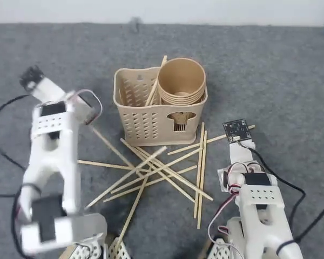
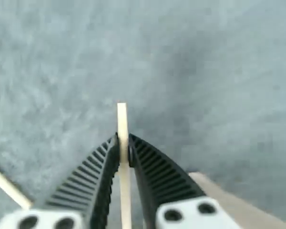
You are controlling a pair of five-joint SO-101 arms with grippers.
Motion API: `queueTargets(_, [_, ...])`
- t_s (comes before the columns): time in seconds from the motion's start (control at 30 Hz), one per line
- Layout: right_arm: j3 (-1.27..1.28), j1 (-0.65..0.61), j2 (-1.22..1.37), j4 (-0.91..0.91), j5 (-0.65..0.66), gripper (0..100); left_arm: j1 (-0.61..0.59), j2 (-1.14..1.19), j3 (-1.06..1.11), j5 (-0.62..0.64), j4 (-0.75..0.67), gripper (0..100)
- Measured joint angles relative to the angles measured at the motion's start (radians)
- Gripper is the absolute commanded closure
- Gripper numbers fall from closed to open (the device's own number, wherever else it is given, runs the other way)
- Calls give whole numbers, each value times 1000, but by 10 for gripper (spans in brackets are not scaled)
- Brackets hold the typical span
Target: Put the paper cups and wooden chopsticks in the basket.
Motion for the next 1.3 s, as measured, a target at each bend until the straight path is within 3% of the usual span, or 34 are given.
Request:
queueTargets(0.2, [0,0,0,0,0,991,0,-279,0,-2,0,987])
queueTargets(0.7, [0,0,0,0,0,991,0,-655,8,-281,-54,987])
queueTargets(0.9, [0,0,0,0,0,991,0,-922,180,-284,-242,987])
queueTargets(1.07, [0,0,0,0,0,991,0,-1160,382,-284,-514,987])
queueTargets(1.2, [0,0,0,0,0,991,21,-1218,450,-284,-726,987])
queueTargets(1.3, [0,0,0,0,0,991,71,-1220,451,-284,-799,987])
